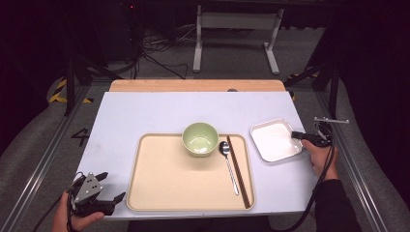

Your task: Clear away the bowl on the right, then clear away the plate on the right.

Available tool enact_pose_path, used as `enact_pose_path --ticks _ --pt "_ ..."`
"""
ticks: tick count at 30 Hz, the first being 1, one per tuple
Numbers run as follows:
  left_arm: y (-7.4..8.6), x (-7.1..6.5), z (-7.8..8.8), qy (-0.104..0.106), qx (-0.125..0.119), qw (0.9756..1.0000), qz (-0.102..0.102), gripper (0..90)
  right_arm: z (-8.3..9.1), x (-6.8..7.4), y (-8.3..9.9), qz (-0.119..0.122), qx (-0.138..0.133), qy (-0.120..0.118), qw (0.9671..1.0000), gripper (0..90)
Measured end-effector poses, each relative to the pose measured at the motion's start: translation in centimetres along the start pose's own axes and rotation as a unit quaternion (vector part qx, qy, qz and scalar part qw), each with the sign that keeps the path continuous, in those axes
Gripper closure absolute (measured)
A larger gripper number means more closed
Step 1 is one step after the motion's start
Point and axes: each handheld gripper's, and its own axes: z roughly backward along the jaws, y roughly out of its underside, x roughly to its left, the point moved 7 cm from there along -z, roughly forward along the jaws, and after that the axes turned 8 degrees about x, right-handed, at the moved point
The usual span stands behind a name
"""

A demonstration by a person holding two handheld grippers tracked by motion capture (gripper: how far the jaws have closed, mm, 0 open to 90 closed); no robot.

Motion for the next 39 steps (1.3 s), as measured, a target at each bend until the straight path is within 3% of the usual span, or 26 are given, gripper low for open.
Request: enact_pose_path --ticks 15,22,39 --pt "0.2 0.0 0.0 0.002 0.0 1.0 0.007 11.5 1.0 -0.3 -0.6 0.004 -0.037 0.007 0.9993 89.4" --pt "0.0 0.1 0.1 -0.003 -0.002 1.0 0.001 11.5 2.0 -0.5 -0.8 -0.003 -0.058 0.006 0.9983 89.4" --pt "-0.1 0.0 -0.1 -0.003 0.003 1.0 0.001 11.4 3.2 -0.7 -0.8 -0.002 -0.079 0.004 0.9968 89.3"
